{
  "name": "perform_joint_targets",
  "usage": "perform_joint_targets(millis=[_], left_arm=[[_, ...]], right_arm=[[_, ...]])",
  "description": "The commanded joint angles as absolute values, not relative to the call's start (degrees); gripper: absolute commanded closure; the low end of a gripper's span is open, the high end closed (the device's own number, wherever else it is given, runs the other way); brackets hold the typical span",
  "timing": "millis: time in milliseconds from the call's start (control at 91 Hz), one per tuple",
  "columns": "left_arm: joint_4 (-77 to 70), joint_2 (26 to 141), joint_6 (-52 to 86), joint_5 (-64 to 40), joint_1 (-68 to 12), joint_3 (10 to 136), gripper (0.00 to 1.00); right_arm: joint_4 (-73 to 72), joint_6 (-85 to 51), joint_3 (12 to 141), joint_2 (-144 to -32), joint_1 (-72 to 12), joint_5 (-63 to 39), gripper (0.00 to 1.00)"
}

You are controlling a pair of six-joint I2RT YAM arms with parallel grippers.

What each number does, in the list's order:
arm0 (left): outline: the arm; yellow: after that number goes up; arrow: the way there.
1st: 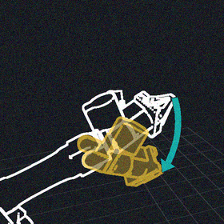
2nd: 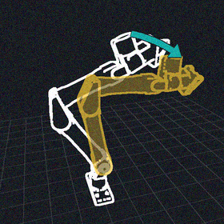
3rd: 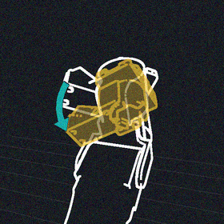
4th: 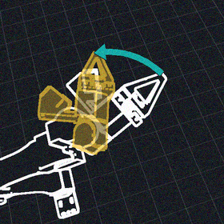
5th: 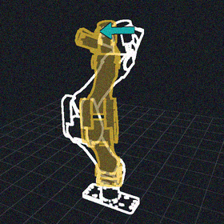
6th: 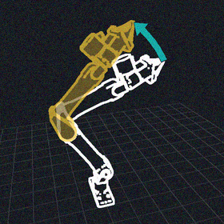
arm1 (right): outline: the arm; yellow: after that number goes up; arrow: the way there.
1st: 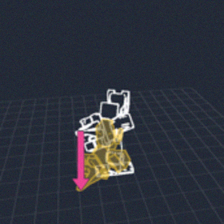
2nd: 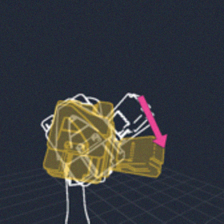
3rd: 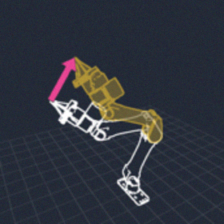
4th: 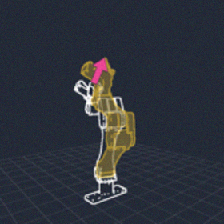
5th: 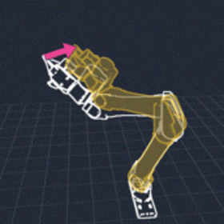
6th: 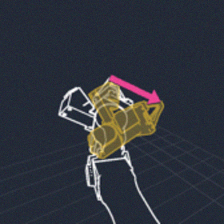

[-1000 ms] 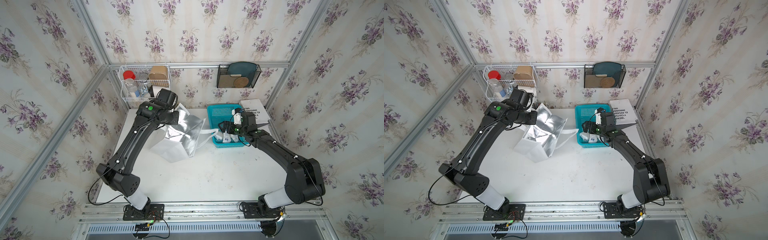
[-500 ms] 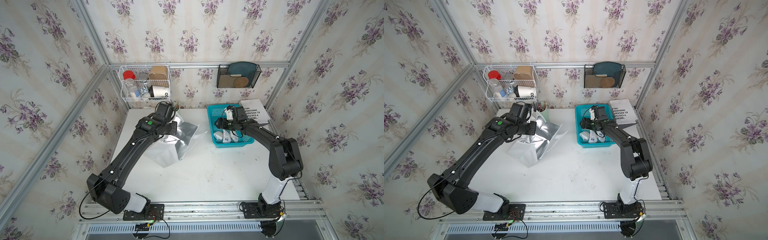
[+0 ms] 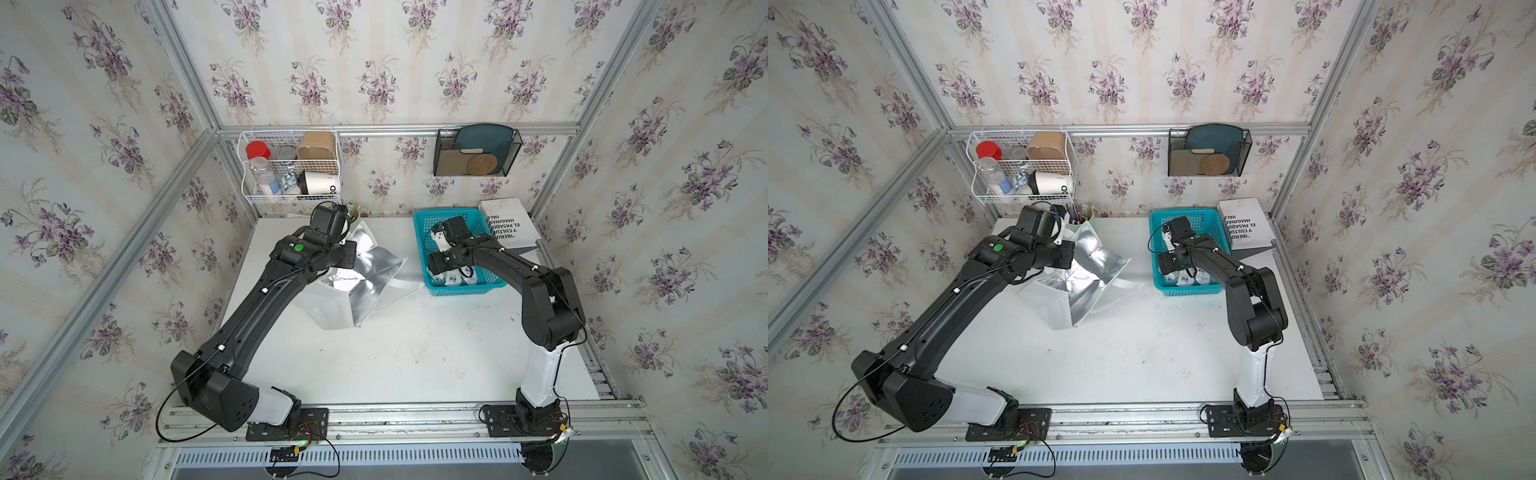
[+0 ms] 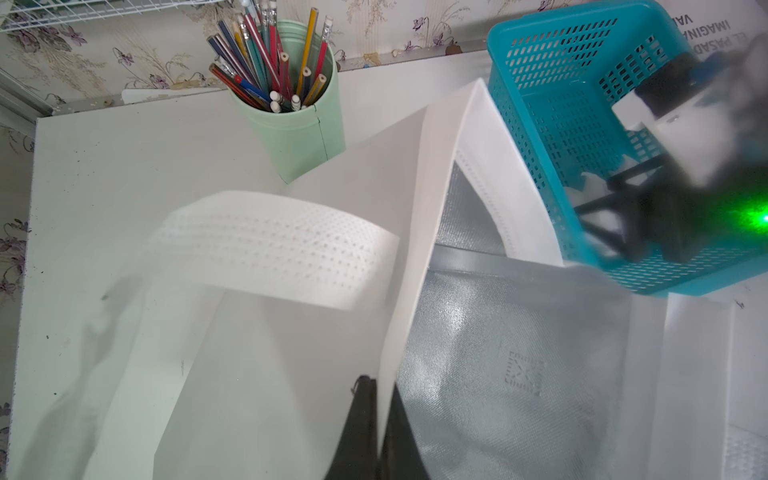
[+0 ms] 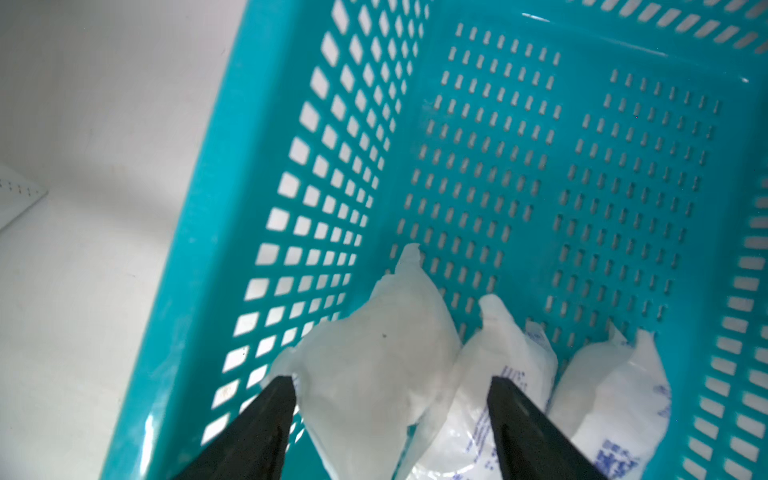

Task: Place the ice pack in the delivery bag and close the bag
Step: Pick up the ice pack from the bin.

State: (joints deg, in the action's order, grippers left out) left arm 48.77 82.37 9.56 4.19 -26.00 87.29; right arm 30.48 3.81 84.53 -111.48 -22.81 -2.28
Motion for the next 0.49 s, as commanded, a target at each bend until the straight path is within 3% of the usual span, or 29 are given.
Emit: perform_joint_targets(millis=[0,330,483], left_arm=[[47.07,82.39,8.87,3.23,-26.02,87.61,1.00],[46.56,81.81,9.08,2.15,-26.01,87.11,1.00],[46.49,81.50,9.14,1.69,-26.02,86.77,1.00]], right_arm=[[30.73,11.01,82.52,-110.58,-23.12,-2.11,0.21],[30.21,13.92,87.67,-118.31,-23.38,1.36,0.25],[30.02,13.11,89.90,-120.30,-23.30,1.88,0.42]])
